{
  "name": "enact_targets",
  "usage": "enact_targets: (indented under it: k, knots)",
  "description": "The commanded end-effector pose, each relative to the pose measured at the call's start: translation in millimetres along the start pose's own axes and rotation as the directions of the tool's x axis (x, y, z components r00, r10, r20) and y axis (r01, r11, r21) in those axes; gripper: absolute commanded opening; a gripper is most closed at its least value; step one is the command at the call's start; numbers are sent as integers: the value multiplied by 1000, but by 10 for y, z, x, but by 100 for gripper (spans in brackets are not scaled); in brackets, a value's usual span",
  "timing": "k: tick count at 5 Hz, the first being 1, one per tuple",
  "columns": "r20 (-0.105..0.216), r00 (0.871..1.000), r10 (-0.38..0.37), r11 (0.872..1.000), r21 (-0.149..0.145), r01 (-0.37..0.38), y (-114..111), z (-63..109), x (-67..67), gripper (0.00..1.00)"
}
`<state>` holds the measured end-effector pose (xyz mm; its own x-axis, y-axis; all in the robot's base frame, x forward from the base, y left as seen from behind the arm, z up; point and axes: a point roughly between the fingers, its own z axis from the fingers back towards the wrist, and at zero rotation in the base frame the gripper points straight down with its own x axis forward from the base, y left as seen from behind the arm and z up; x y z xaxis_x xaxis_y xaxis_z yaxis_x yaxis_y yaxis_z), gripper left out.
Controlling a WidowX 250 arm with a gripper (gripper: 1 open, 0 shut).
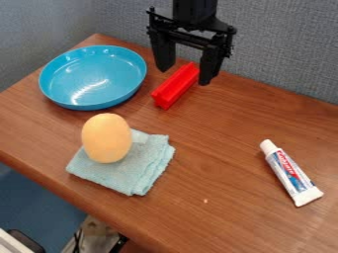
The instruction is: Put the yellow ball on the blue plate
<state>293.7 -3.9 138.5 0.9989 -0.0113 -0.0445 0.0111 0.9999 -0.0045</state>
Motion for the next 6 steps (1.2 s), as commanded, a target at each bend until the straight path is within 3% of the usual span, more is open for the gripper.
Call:
enact_targets:
  k: [1,2,3,4,5,6]
  knots:
    - [-19,1000,1,1000,-1,-1,3,-63,-20,100]
    - [-41,999,33,999,-1,-33,31,-142,-77,100]
    - [-47,985,167,986,-5,-167,167,-201,-222,100]
    - [-13,941,338,941,-10,-338,320,-171,-452,100]
    - [15,854,520,854,-23,-520,442,-180,-669,100]
    - [49,697,715,699,-45,-714,508,-230,-804,100]
